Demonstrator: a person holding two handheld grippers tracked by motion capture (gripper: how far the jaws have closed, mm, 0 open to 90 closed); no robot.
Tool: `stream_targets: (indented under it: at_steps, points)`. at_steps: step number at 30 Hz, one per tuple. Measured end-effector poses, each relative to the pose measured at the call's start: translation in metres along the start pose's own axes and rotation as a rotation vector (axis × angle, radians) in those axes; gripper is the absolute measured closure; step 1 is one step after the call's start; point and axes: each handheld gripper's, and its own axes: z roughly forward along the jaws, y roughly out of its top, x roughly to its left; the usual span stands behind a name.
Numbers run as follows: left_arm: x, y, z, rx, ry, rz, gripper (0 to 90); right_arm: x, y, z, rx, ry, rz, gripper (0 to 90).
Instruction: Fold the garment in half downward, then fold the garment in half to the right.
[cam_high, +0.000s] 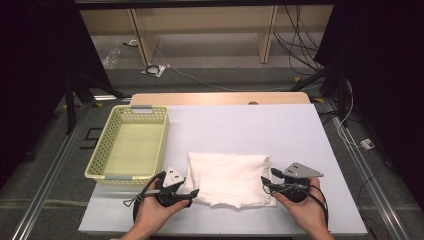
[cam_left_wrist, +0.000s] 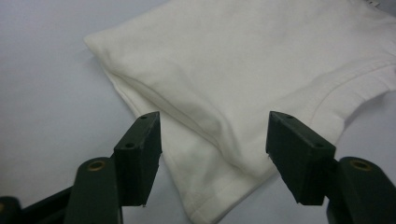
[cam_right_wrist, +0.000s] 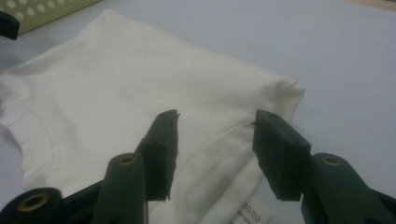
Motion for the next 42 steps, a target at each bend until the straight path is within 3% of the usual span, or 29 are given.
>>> stream_targets:
  at_steps: [9,23,27,35,42]
  points:
    - [-0.002,-0.001,-0.002,-0.016,0.011,-0.007,31.1,-0.005,0.0,-0.001,-0.037,-0.03,0.018,36.1]
    - [-0.005,0.0,-0.003,-0.032,0.022,-0.01,31.9,-0.004,0.001,-0.004,-0.055,-0.021,0.014,35.2]
    - [-0.005,0.0,-0.002,-0.022,0.022,-0.008,32.0,-0.005,0.002,-0.005,-0.057,-0.03,0.015,35.4]
    - [-0.002,-0.002,0.008,0.022,0.056,-0.055,31.9,-0.003,0.004,-0.005,-0.063,-0.03,0.02,35.4]
    - [-0.007,-0.003,0.018,0.057,0.079,-0.048,31.1,-0.001,0.003,-0.009,-0.075,-0.025,0.021,35.3]
